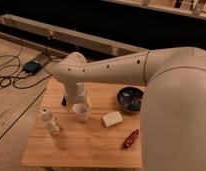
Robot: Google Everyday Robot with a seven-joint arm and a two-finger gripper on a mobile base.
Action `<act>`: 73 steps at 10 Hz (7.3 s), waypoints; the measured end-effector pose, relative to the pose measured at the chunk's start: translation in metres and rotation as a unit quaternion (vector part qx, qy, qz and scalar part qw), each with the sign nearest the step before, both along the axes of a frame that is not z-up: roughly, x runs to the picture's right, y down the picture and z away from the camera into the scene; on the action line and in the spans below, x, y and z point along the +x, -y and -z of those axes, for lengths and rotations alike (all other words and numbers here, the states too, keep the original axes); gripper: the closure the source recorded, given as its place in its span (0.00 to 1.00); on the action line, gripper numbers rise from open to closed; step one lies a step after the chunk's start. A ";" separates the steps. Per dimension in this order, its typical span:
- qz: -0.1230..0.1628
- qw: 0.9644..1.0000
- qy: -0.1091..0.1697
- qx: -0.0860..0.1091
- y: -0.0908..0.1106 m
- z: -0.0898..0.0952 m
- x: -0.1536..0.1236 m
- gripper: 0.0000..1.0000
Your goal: Place the white sponge in the ceramic bowl
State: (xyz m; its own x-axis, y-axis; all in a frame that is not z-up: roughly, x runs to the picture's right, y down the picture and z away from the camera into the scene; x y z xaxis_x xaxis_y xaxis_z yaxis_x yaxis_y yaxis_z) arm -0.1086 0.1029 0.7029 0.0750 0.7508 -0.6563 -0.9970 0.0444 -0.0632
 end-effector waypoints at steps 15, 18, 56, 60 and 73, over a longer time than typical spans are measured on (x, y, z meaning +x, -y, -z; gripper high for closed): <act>0.000 1.000 0.000 0.000 0.000 0.000 0.000 0.35; -0.006 1.000 -0.017 0.007 0.003 -0.002 0.009 0.35; -0.208 0.964 -0.165 -0.005 -0.012 -0.122 0.149 1.00; -0.202 0.960 -0.194 0.023 0.033 -0.094 0.184 1.00; -0.229 0.928 -0.290 0.039 0.044 -0.111 0.358 0.37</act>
